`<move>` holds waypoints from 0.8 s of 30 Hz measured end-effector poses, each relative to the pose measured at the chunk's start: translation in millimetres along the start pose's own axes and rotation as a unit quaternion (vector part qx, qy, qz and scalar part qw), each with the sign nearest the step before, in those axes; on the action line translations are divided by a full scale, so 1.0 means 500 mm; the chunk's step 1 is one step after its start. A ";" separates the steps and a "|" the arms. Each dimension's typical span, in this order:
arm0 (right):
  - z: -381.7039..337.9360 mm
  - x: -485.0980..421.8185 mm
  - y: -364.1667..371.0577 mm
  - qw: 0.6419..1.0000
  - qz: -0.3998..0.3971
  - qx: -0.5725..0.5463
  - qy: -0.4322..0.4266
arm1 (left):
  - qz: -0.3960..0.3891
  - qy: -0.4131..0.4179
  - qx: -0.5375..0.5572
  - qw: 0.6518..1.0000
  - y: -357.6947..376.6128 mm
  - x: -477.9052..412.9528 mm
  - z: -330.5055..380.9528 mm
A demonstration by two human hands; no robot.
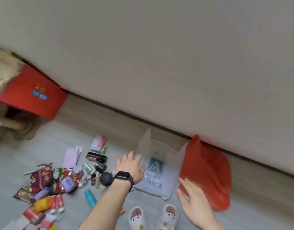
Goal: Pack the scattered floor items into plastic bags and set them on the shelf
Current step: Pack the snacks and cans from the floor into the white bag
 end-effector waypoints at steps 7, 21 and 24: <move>0.109 -0.358 0.313 0.994 -0.077 0.070 0.029 | -0.033 0.045 -0.038 0.998 0.320 -0.300 -0.084; 0.229 -0.735 0.283 0.967 0.067 -0.176 0.173 | 0.018 0.031 0.149 0.988 0.389 -0.690 -0.089; 0.186 -0.630 0.210 0.948 0.122 -0.246 0.162 | 0.070 0.007 0.308 0.949 0.311 -0.586 -0.077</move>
Point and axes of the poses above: each hand's wrist, its own x-axis away from the middle knuckle, its own y-axis out of the palm, z = x × y, the point moved 8 cm from there along -x, towards the middle knuckle, and after that the axes turned 9 degrees about y, right-handed, at the moved point
